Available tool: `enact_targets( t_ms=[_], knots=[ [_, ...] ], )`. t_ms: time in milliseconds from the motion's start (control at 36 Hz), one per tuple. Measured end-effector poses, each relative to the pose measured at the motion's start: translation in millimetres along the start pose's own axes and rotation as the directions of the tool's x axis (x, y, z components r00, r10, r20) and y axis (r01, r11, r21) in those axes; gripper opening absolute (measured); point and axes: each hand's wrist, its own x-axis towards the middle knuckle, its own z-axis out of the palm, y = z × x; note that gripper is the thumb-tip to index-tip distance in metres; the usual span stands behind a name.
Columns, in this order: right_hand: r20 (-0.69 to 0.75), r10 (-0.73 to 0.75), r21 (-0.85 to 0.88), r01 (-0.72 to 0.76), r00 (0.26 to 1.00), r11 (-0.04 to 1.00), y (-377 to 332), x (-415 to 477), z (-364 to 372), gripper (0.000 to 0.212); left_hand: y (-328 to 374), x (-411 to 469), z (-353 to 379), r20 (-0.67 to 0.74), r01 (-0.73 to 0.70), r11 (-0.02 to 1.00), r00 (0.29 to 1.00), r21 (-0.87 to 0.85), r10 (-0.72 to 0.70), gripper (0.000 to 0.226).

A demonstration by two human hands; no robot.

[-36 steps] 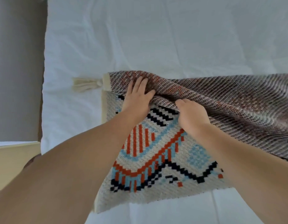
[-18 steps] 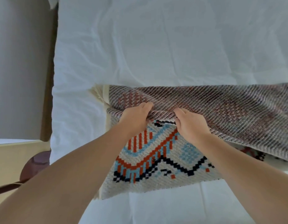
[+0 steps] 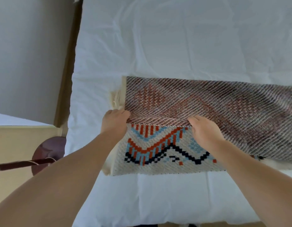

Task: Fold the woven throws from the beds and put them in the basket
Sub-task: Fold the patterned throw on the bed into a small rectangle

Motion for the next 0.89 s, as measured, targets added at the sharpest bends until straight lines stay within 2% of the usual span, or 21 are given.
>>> enact_targets(
  t_ms=[167, 306, 389, 528, 722, 889],
  knots=[
    [0.082, -0.018, -0.032, 0.020, 0.996, 0.999, -11, -21, 13, 0.063, -5, -56, 7, 0.023, 0.053, 0.999, 0.998, -0.009, -0.053, 0.042],
    [0.136, -0.077, -0.052, 0.085, 0.988, 0.995, -10, -50, 17, 0.067, 3, -96, 9, 0.008, 0.105, 0.994, 0.994, 0.003, -0.105, 0.037],
    [0.197, -0.125, -0.096, 0.146, 0.972, 0.985, -11, -70, 13, 0.068, 5, -116, 9, 0.043, 0.130, 0.991, 0.990, 0.044, -0.132, 0.031],
    [0.212, -0.166, -0.090, 0.189, 0.963, 0.978, -11, -89, 18, 0.070, 6, -141, 16, 0.116, 0.157, 0.982, 0.979, 0.104, -0.169, 0.029],
    [0.255, -0.177, -0.133, 0.216, 0.951, 0.967, -16, -87, 67, 0.062, 4, -155, 54, 0.189, 0.153, 0.979, 0.966, 0.137, -0.177, 0.030],
    [0.316, -0.105, -0.181, 0.169, 0.943, 0.969, -21, -85, 112, 0.064, 0, -161, 87, 0.241, 0.160, 0.986, 0.956, 0.052, -0.168, 0.044]
  ],
)
